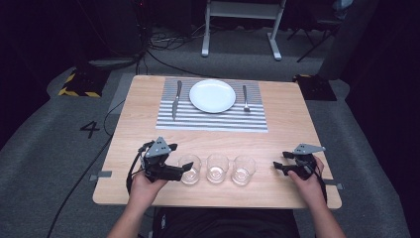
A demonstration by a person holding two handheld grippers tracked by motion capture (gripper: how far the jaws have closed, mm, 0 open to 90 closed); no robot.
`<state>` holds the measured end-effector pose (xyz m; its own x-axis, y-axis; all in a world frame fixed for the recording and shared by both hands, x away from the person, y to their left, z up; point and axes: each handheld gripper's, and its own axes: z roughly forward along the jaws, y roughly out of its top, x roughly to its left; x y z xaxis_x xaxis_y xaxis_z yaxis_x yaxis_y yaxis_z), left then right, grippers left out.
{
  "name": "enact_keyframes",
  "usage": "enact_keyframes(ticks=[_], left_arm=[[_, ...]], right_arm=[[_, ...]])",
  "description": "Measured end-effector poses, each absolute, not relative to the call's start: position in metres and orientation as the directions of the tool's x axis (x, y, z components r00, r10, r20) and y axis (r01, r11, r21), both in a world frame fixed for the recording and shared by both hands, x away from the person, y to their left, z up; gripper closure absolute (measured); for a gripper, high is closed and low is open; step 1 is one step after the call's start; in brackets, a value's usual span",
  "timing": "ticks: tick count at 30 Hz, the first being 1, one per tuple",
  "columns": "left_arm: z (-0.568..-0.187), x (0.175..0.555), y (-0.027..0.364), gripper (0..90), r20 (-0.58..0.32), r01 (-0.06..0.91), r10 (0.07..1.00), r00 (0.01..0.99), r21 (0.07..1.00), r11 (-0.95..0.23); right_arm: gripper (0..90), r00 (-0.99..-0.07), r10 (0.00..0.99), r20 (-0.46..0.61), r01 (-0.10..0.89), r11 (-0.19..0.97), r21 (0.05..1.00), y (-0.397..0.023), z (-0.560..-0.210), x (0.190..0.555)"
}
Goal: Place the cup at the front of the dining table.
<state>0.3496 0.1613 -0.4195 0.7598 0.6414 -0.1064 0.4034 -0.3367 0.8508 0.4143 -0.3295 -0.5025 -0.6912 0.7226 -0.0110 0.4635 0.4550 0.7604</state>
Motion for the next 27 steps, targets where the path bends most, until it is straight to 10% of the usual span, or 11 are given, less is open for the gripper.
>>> enact_keyframes(ticks=[27], left_arm=[[-0.463, 0.359, 0.135, 14.8, -0.128, 0.496, 0.621, 0.774, 0.732, -0.467]], right_arm=[[34.2, -0.691, 0.723, -0.011, 0.464, 0.455, 0.761, -0.329, -0.503, 0.414]])
